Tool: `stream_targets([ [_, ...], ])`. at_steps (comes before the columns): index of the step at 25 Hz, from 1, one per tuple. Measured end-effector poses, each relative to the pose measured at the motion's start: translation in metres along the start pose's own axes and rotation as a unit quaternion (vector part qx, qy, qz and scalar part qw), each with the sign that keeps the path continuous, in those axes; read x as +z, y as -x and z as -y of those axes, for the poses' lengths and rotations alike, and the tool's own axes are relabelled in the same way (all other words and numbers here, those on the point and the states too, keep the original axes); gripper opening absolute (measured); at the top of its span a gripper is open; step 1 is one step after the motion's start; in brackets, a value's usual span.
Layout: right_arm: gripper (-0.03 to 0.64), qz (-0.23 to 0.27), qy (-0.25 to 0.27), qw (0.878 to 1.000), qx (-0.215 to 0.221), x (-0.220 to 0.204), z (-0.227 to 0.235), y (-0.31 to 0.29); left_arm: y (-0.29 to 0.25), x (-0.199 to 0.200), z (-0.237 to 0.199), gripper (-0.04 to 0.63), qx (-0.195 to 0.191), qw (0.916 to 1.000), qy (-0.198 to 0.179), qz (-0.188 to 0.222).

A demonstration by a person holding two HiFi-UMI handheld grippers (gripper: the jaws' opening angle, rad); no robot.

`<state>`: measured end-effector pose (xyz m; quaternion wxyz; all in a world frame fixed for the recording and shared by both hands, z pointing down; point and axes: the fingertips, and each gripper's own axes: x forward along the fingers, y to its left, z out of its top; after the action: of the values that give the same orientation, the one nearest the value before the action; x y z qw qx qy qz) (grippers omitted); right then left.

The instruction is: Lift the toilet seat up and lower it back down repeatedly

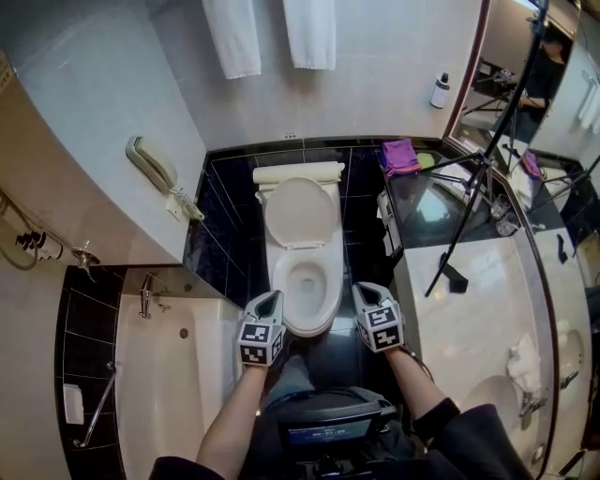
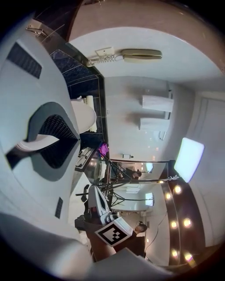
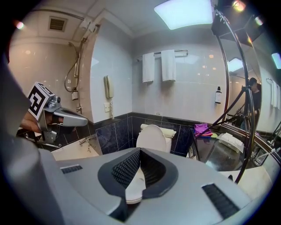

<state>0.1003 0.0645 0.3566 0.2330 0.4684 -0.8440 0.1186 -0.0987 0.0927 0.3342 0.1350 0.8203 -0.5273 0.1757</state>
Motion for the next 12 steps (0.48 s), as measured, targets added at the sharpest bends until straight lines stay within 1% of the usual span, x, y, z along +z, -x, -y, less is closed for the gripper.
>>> stream_targets([
  [5,0.018,0.006,-0.002,1.000,0.001,0.003,-0.007,0.017,0.015,0.005,0.007,-0.008,0.001,0.9999,-0.002,0.015],
  [10,0.018,0.003,0.001,1.000,-0.001,-0.009,-0.007,0.027,0.026,0.003,0.015,-0.009,0.003,0.9998,-0.008,0.019],
  [12,0.018,0.001,0.001,1.000,-0.002,-0.014,-0.007,0.029,0.030,0.003,0.016,-0.009,0.006,0.9996,-0.004,0.026],
])
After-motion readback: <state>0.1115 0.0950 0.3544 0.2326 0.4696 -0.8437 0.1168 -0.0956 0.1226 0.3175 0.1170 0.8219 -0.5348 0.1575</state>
